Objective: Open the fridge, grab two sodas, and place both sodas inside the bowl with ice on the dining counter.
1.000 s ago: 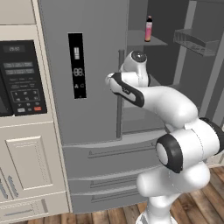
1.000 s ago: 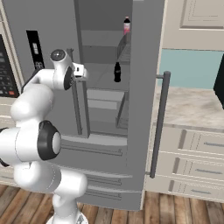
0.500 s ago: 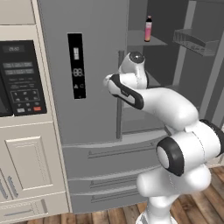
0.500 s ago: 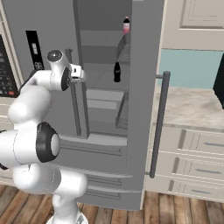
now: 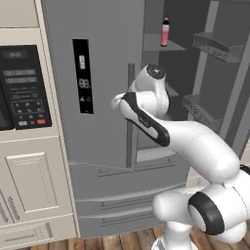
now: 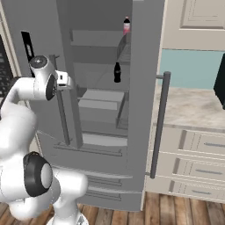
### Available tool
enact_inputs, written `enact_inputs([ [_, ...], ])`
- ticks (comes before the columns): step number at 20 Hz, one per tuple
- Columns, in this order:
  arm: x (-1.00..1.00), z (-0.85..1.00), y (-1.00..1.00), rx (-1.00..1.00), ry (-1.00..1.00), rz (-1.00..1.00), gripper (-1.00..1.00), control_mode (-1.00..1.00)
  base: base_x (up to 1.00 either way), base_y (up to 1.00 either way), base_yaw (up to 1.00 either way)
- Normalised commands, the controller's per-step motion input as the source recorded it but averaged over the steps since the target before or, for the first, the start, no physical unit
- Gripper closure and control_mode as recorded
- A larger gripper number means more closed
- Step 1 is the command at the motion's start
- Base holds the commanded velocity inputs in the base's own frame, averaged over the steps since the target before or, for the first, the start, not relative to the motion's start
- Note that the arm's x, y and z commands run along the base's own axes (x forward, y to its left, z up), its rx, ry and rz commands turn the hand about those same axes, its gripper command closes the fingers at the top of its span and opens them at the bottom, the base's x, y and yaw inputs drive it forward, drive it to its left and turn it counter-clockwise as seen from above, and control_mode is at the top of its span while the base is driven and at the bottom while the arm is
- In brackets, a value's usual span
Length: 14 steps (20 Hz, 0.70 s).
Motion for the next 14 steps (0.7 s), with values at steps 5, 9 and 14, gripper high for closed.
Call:
enact_inputs([
  [5,-1.0,-0.18,0.7,0.0,0.0,0.13,1.0,-1.0,0.0,0.0,0.0],
  [9,-1.0,-0.31,0.85,0.0,0.0,0.1,1.0,-1.0,0.0,0.0,0.0],
  [14,-0.99,-0.13,0.6,0.0,-0.02,0.03,-1.0,-1.0,0.0,0.0,0.0],
])
